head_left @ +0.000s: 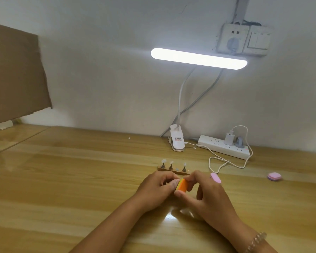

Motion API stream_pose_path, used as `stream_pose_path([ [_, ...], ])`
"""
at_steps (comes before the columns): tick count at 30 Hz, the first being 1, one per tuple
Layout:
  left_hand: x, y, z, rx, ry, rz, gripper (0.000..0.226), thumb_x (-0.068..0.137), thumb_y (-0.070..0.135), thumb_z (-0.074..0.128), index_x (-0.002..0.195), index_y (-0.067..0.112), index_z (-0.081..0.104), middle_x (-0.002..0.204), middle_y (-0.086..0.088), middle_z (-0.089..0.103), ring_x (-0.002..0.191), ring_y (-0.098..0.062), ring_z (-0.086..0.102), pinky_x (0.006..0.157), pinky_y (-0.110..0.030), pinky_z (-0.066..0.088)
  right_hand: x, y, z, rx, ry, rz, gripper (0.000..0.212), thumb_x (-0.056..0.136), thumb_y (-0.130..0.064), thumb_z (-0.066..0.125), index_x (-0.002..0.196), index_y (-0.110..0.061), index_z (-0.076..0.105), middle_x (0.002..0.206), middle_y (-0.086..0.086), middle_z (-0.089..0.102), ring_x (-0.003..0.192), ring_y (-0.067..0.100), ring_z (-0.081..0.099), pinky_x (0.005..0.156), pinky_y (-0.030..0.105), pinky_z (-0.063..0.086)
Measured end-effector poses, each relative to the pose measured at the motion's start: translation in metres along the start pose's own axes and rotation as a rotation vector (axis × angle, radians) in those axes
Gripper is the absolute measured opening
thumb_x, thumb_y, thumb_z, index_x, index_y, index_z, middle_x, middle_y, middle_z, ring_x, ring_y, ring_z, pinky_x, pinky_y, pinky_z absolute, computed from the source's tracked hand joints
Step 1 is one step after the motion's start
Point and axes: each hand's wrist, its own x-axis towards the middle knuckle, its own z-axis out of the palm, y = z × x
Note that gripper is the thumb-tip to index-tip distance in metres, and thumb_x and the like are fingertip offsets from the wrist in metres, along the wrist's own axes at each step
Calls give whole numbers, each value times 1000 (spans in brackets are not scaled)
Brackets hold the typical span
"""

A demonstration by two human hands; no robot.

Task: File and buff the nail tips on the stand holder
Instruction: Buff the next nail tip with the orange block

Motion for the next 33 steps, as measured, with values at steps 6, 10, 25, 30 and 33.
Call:
stream_pose_path([
  [6, 0, 1, 1, 2, -7, -22, 19, 96, 33, 57, 87, 40, 71, 85, 18, 71, 89, -16, 67, 88, -49, 53, 2, 2, 0, -15, 37, 12, 43, 71, -71, 61, 90, -34, 59, 84, -21, 62, 62, 8, 53, 71, 18, 42],
  [10, 1, 0, 2, 1, 2, -35, 18, 99, 27, 58, 92, 35, 73, 88, 15, 73, 93, -15, 68, 90, -48, 53, 5, 3, -1, 104, 49, 79, 46, 66, -76, 59, 85, -34, 59, 83, -22, 64, 64, 9, 52, 68, 21, 43],
  [25, 1, -3, 2, -15, -23, -11, 16, 96, 27, 60, 94, 37, 72, 88, 18, 72, 79, -9, 61, 80, -43, 53, 3, 3, -1, 68, 27, 52, 33, 72, -64, 66, 86, -36, 58, 86, -22, 65, 61, 10, 55, 71, 22, 44],
  [30, -1, -1, 1, -54, -10, 6, 15, 94, 32, 57, 94, 32, 72, 87, 16, 71, 83, -22, 64, 81, -46, 52, 0, 0, 1, 4, 35, 6, 34, 73, -67, 65, 86, -36, 57, 83, -20, 64, 61, 10, 54, 76, 22, 42],
  [33, 1, -2, 2, -78, 3, 11, 13, 98, 25, 60, 94, 30, 71, 85, 15, 70, 73, -13, 61, 78, -43, 53, 4, 2, 0, 73, 41, 52, 41, 71, -71, 64, 86, -33, 57, 84, -20, 64, 61, 11, 53, 68, 25, 45],
])
